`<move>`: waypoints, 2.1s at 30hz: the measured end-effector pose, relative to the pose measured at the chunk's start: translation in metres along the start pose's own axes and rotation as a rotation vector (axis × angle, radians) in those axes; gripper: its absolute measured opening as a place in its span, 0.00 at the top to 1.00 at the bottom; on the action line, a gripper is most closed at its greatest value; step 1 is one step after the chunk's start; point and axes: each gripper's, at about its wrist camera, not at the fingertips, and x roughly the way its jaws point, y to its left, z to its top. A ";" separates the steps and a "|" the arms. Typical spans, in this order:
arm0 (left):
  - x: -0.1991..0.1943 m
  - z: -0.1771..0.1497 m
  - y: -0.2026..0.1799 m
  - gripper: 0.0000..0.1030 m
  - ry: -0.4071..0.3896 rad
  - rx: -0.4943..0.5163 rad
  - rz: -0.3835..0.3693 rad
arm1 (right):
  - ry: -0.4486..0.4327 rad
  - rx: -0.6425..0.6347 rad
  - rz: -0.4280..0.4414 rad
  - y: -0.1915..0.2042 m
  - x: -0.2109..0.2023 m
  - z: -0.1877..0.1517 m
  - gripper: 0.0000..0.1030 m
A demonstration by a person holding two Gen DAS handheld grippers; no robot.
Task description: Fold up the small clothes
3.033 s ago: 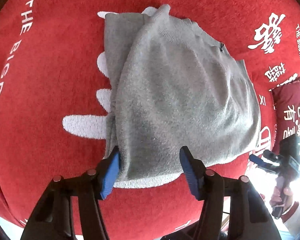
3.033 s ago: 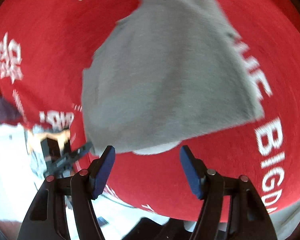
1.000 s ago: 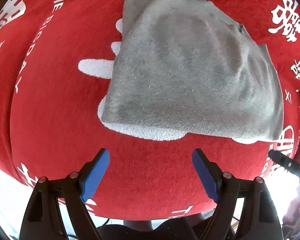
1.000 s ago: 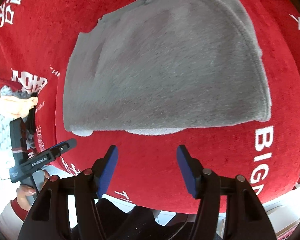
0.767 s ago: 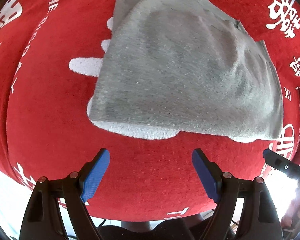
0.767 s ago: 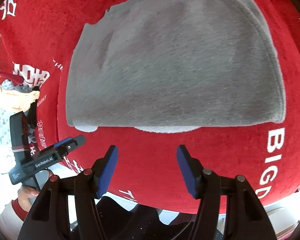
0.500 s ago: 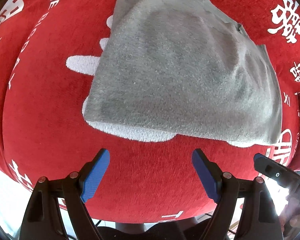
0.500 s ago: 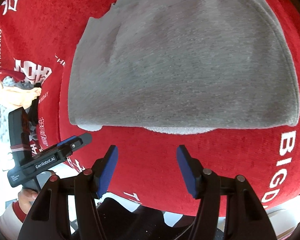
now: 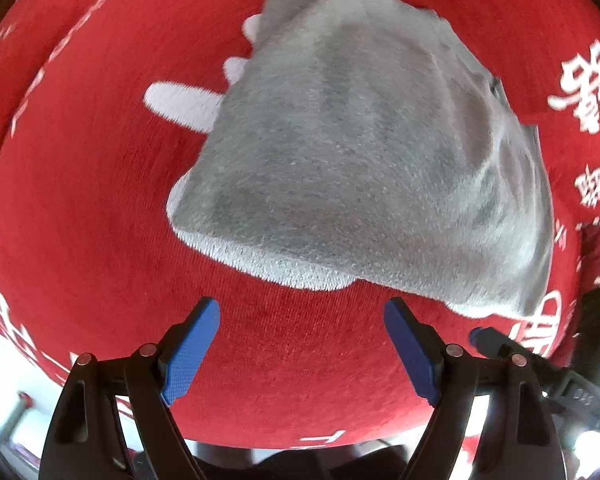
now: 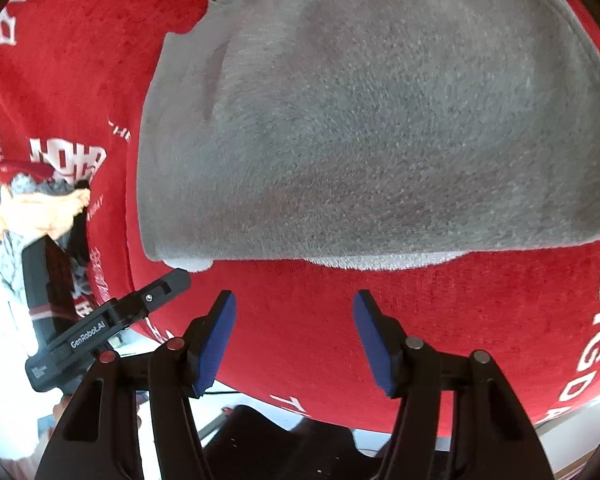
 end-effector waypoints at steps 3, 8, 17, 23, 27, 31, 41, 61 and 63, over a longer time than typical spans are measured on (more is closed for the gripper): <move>-0.001 -0.002 0.013 0.18 -0.008 -0.048 -0.064 | -0.001 0.020 0.025 0.000 0.005 0.001 0.37; -0.009 -0.004 0.031 0.18 -0.022 -0.092 -0.176 | -0.018 0.073 0.109 -0.002 0.012 0.001 0.37; -0.002 0.006 0.039 0.18 -0.030 -0.181 -0.336 | -0.084 0.263 0.305 -0.027 0.023 0.009 0.37; 0.006 0.008 0.037 0.18 -0.030 -0.214 -0.399 | -0.131 0.322 0.409 -0.036 0.026 0.013 0.37; 0.006 0.009 0.036 0.18 -0.034 -0.227 -0.428 | -0.151 0.381 0.484 -0.042 0.033 0.017 0.36; 0.011 0.010 0.036 0.18 -0.018 -0.284 -0.487 | -0.136 0.412 0.517 -0.044 0.040 0.021 0.77; 0.013 0.031 0.020 0.18 -0.103 -0.302 -0.514 | -0.145 0.349 0.620 -0.029 0.024 0.030 0.91; 0.014 0.065 -0.009 0.06 -0.145 -0.093 -0.307 | -0.002 -0.021 0.223 0.008 0.006 0.026 0.86; 0.015 0.068 -0.011 0.01 -0.121 -0.080 -0.319 | -0.005 -0.070 0.180 0.012 0.000 0.026 0.85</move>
